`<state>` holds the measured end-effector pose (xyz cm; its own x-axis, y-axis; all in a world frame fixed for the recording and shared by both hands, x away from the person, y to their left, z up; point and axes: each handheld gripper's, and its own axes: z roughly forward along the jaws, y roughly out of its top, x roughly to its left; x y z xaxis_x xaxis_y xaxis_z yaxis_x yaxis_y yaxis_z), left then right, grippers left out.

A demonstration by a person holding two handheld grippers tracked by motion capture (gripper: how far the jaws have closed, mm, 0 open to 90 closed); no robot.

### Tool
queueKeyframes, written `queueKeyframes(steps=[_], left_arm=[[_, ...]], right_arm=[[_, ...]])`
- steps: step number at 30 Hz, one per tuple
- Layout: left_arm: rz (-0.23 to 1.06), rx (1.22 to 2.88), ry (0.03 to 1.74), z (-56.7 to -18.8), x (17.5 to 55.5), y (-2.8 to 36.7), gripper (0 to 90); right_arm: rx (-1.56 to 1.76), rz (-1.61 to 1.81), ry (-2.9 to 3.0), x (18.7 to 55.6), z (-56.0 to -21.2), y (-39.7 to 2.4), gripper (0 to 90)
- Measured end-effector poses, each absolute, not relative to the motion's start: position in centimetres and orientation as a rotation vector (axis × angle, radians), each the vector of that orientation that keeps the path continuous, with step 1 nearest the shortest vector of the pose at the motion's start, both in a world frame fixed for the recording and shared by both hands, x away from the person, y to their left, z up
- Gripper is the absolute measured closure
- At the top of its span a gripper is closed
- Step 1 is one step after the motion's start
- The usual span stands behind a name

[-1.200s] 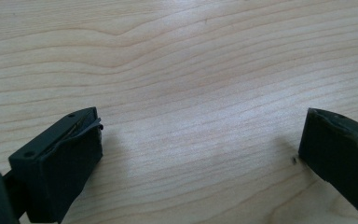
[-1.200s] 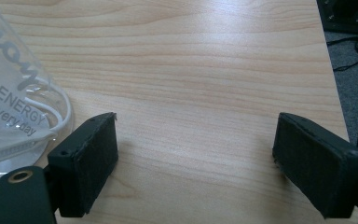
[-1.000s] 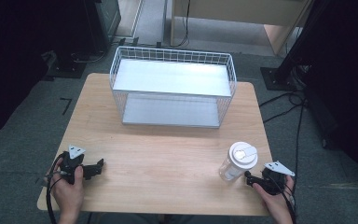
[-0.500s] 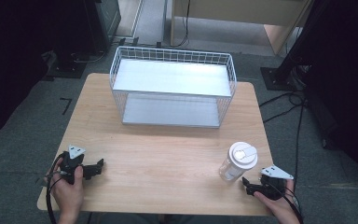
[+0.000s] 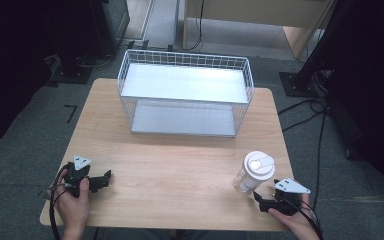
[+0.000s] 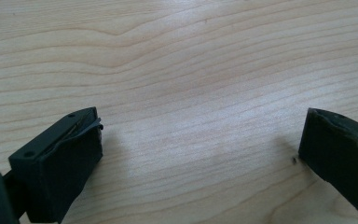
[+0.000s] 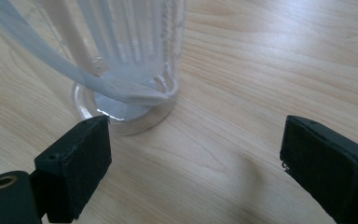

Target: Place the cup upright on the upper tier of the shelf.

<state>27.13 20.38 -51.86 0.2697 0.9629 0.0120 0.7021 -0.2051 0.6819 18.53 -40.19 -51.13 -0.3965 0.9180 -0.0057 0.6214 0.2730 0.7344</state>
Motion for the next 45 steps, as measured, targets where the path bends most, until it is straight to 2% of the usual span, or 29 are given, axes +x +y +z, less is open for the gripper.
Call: queueKeyframes(steps=[14, 26, 41, 45], left_arm=[[0.603, 1.983, 1.496, -51.9, 27.1, 20.4, 0.0], [0.603, 1.983, 1.495, -51.9, 27.1, 20.4, 0.0], [0.603, 1.982, 1.494, -51.9, 27.1, 20.4, 0.0], [0.604, 1.982, 1.494, -51.9, 27.1, 20.4, 0.0]], right_arm=[[1.341, 1.062, 2.112, 18.8, -49.9, -38.3, 7.6], [1.385, 1.232, 1.938, 19.1, -47.9, -36.5, 8.4], [1.436, 1.314, 1.725, 19.4, -47.0, -34.9, 8.5], [1.435, 1.326, 1.680, 19.3, -46.7, -34.5, 13.6]])
